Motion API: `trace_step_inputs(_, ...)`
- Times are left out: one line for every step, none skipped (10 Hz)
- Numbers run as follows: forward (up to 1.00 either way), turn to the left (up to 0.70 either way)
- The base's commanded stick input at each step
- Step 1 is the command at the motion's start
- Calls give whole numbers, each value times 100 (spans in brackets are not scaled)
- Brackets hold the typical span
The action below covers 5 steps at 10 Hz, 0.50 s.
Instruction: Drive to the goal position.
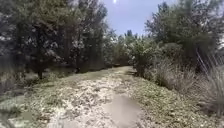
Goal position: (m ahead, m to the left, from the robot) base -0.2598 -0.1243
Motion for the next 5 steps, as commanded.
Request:
trace_step_inputs(50,1)
trace_step_inputs(50,1)
trace_step_inputs(50,1)
trace_step_inputs(50,1)
trace_step_inputs(50,1)
